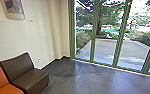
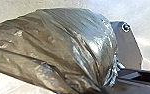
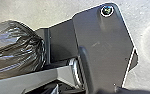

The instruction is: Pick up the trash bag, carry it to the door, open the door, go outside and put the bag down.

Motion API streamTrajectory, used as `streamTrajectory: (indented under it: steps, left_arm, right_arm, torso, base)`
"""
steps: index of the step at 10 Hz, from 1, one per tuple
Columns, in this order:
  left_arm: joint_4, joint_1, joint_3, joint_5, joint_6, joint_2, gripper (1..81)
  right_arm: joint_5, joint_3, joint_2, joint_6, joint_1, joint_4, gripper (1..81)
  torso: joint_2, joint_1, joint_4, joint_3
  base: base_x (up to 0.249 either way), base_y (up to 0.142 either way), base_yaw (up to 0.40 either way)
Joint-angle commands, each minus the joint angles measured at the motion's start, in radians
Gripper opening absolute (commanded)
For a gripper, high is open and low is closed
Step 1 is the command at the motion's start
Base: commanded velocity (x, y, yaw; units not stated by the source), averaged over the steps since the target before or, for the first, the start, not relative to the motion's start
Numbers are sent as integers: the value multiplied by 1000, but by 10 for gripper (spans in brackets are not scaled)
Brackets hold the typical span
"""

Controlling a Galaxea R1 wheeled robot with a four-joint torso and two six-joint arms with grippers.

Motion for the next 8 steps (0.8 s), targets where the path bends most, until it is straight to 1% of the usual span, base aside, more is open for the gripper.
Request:
streamTrajectory:
  steps: [1,8]
  left_arm:
    - [9,-52,3,49,8,2,10]
    - [14,-52,3,49,8,4,10]
  right_arm:
    - [-51,0,6,0,45,-10,811]
    - [-51,-3,6,0,40,-10,811]
  torso:
    - [0,0,0,0]
    - [0,0,0,0]
  base:
    - [0,0,-342]
    - [0,0,-341]
